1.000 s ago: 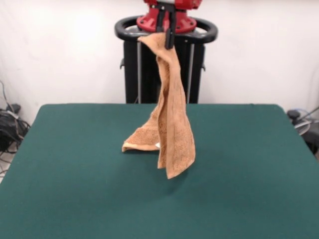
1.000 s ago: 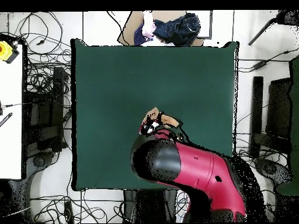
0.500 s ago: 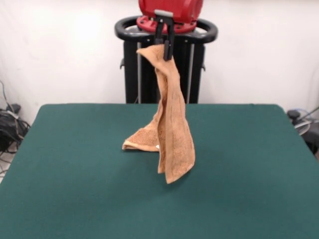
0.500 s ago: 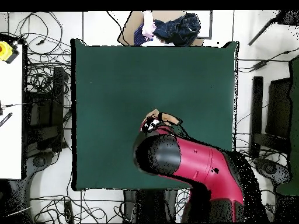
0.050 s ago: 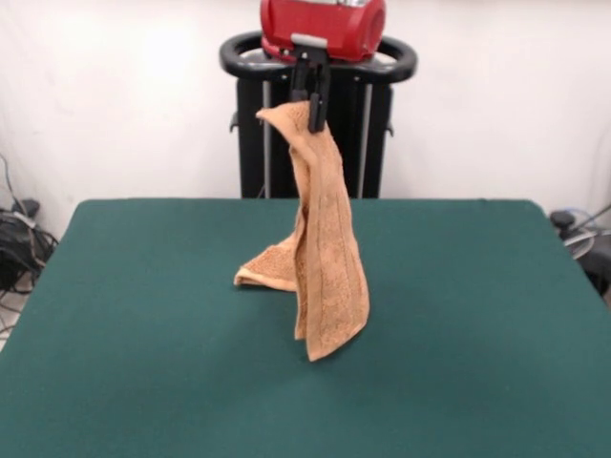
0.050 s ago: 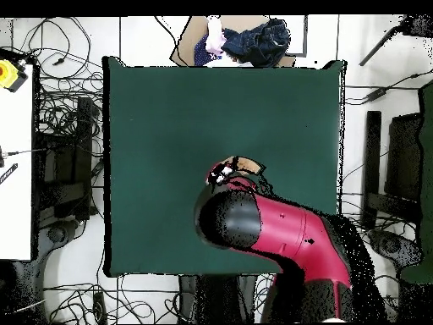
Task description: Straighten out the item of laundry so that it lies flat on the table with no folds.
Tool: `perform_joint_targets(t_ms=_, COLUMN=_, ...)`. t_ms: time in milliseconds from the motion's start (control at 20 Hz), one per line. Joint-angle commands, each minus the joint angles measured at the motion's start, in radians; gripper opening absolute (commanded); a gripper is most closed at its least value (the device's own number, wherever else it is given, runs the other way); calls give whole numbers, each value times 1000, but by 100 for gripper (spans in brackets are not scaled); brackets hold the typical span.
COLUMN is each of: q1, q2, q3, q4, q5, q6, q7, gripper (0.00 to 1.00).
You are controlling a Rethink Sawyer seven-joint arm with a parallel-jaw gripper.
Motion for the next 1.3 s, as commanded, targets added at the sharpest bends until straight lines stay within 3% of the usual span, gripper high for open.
perform_joint_targets(t_ms=50, q1=23, q2=55, q3=15, q4=-16, q5=-30, q6=-79, q7=116, gripper=0)
perform_joint_targets(t_ms=1300, q1=48, q2=68, q3=2, q4=-33, q5=-14, q6=-58, q7=132, gripper=0)
